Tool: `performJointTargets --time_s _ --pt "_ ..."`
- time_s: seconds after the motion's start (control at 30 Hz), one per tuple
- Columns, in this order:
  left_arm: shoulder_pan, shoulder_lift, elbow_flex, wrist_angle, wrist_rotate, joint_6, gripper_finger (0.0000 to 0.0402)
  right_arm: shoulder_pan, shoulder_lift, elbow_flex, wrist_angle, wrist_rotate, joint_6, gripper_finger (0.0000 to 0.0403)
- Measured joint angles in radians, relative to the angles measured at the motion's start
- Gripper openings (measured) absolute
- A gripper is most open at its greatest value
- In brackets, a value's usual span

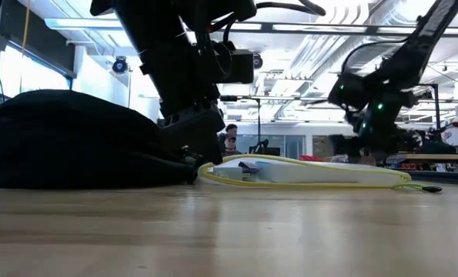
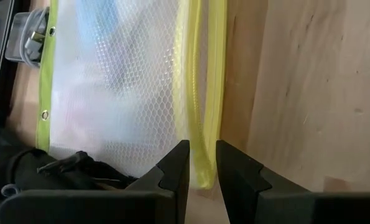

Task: Unpack backpack
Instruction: Remove the pink charger adapter from the transparent zip bag, then remove the blue charger adapter from the transparent zip bag

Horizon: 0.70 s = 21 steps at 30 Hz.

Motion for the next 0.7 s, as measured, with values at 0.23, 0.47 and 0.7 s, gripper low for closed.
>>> performJointTargets --time_s 0.23,0.47,0.7 --pt "0.001 0.000 0.000 0.008 0.003 0.000 0.0060 -0.060 0.094 0.039 0.001 -0.039 -0.071 0.0276" --pt "0.007 0.002 0.000 0.009 0.005 -0.001 0.0060 0.028 -0.062 0.084 -0.026 -0.030 -0.164 0.0367" --pt "0.067 0.024 -0.007 0.023 -0.034 0.109 0.0060 0.331 -0.251 0.090 -0.038 -0.008 -0.143 0.0359"
